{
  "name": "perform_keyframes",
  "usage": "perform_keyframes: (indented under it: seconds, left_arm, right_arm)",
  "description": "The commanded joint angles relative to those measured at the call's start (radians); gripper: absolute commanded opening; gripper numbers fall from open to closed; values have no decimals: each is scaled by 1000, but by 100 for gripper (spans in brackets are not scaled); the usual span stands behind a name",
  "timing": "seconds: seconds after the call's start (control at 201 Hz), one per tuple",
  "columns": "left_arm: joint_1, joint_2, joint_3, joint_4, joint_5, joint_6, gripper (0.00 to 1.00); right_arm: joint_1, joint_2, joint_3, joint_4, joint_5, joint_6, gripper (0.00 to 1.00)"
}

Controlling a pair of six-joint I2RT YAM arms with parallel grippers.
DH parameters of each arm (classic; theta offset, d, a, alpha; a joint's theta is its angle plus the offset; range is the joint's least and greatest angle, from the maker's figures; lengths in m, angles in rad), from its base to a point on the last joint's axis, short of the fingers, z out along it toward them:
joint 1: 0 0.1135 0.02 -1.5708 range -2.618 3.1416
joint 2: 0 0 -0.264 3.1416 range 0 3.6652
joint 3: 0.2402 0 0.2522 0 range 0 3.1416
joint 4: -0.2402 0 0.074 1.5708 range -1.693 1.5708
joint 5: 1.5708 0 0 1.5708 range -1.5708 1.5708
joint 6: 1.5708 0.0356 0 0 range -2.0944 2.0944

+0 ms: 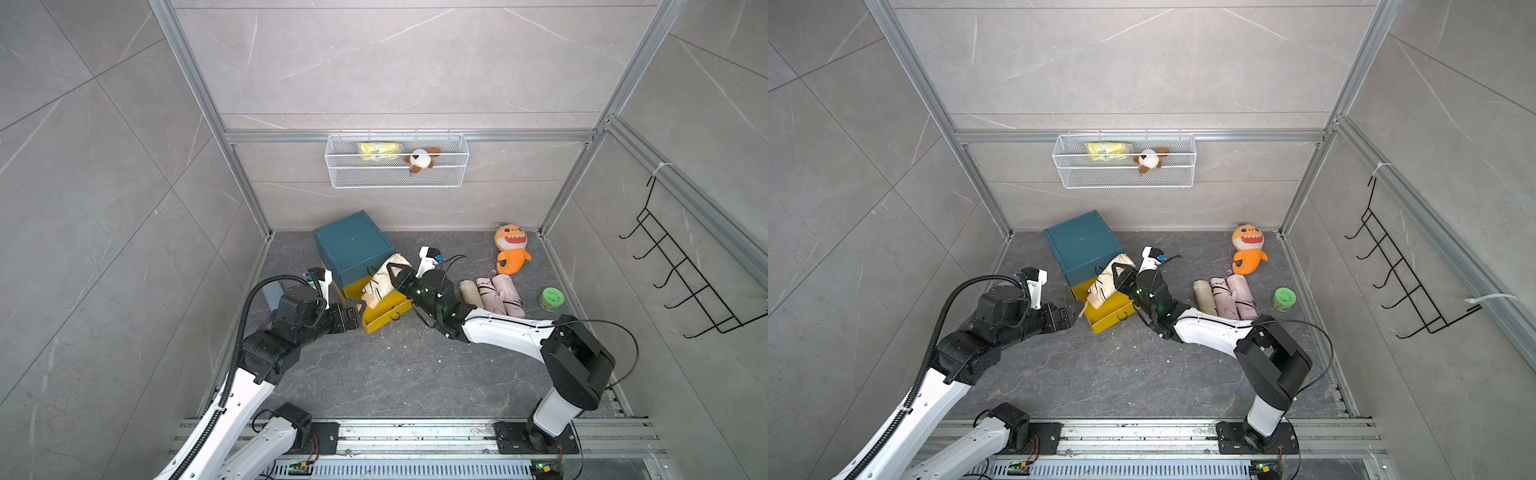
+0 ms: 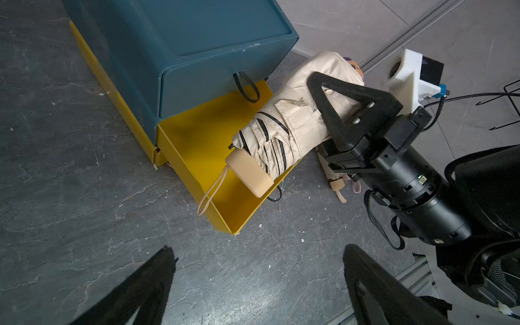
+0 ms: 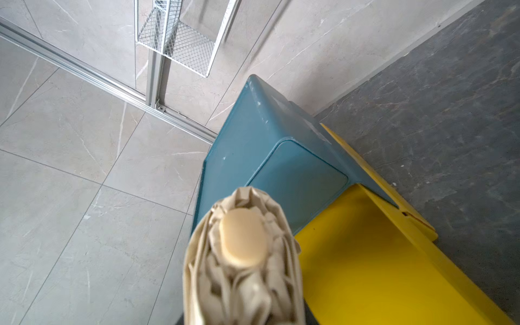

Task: Place the umbrella in the drawer by color
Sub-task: Place the umbrella in the drawer.

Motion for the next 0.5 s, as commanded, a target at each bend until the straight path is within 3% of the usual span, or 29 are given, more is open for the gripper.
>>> perform_keyframes:
  seconds: [0.0,0.498]
  left_arm:
    - [0,-11,-10,-3,-14,33,96]
    - [0,-7,-14,-4,7,33,97]
  right_arm:
    - [27,27,26,69,111,0,26]
    - [81,115,67,17,202,-35,30]
